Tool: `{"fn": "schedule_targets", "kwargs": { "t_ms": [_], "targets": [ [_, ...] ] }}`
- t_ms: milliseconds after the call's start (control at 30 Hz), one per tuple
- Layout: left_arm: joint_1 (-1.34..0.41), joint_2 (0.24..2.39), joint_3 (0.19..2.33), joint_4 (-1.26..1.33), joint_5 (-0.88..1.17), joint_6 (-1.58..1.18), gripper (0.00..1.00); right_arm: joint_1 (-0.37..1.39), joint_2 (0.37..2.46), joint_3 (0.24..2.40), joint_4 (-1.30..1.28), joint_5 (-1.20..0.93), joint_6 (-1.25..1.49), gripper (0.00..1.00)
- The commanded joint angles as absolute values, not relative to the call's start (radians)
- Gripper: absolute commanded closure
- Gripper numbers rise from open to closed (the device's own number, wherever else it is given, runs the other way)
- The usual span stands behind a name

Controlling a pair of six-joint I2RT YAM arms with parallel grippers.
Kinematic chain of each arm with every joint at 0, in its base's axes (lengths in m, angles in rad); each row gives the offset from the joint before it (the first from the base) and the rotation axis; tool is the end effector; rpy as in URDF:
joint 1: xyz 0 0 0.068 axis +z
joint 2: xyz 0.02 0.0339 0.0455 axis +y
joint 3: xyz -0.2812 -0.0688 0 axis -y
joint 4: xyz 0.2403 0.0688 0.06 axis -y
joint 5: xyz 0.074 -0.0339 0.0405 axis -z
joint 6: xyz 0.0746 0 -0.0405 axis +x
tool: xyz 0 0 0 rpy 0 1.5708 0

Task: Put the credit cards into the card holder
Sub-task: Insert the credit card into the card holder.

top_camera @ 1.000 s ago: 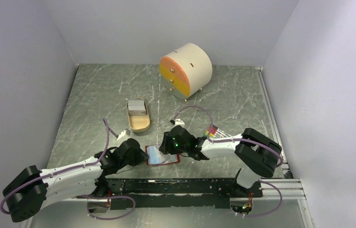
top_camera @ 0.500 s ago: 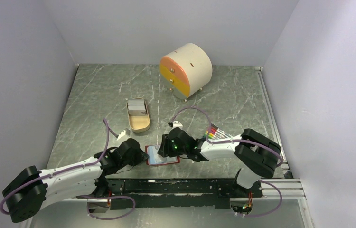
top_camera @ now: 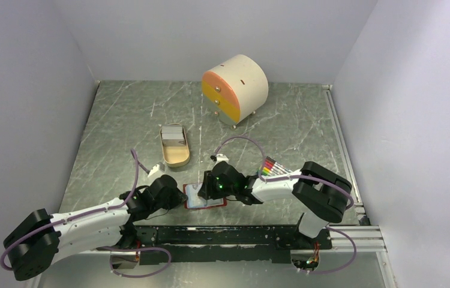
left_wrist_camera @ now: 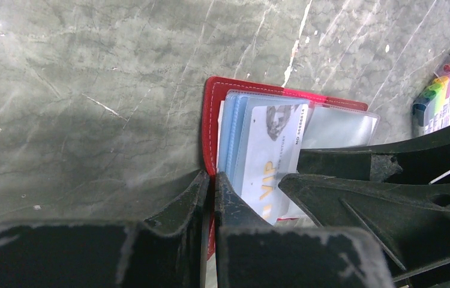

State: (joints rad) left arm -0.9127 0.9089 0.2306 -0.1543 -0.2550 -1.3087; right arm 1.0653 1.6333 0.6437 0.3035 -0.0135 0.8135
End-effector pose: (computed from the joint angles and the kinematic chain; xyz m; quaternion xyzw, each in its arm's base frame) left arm 0.1190 -0.1232 0.1231 -0.2269 0.8980 -0.2680 0.2652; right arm 0.1612 0.2933 0.1321 -0.1163 0.8962 0.3491 0.2477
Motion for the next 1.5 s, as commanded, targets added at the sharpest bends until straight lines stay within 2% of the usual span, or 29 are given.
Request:
{"fn": "schedule_targets", "kwargs": {
  "t_ms": [0,300,667,900,1467],
  "targets": [
    [-0.919,0.907,0.253,-0.142,-0.236,-1.292,0.91,1.077,1.660,0.645,0.349,-0.055,0.818,0.62],
    [-0.919,0.860,0.252,-0.121,-0.222,-1.285,0.91,1.086,1.648,0.653,0.334,-0.054,0.799,0.55],
    [-0.919,0.800,0.229,-0.169,-0.252,-1.305,0.91,1.082,1.629,0.716,0.111,0.009,0.755,0.59],
    [-0.920,0.849,0.247,-0.167,-0.256,-1.292,0.91,1.083,1.593,0.737,0.056,0.006,0.771,0.54],
    [-0.919,0.844,0.231,-0.148,-0.247,-1.305,0.91,1.085,1.640,0.727,0.237,-0.100,0.839,0.56]
  ]
}}
